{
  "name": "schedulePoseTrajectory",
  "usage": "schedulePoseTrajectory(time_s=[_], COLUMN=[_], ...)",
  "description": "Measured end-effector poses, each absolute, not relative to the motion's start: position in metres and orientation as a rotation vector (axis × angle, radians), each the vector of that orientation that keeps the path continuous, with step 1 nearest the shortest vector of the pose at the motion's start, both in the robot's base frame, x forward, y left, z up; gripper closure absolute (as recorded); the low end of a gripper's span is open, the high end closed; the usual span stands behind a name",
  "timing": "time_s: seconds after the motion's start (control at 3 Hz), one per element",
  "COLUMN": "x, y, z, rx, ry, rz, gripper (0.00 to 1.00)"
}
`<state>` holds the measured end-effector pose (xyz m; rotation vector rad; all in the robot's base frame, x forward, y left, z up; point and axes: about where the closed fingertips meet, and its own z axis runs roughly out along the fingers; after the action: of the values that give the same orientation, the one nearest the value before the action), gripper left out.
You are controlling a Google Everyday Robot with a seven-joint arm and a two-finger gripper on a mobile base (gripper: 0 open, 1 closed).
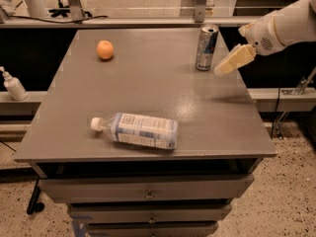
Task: Knock redbull can over
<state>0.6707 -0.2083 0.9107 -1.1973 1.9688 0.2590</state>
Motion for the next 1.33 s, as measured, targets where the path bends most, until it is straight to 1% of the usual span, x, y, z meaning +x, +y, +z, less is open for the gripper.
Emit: schedulePoseTrajectory(time_s=[0.33, 0.67, 1.0, 1.33], x=[0.686, 0.698, 0.709, 0.703], y=[-0.184, -0.159, -0.138, -0.126], z=[0.909, 0.909, 0.909, 0.910], rx=[-1.113, -1.097, -1.111, -1.111], ry=[1.844, 1.706, 1.584, 1.477], rz=[0.487, 0.660, 0.789, 0.927], gripper=[0.00, 0.00, 0.00, 0.00])
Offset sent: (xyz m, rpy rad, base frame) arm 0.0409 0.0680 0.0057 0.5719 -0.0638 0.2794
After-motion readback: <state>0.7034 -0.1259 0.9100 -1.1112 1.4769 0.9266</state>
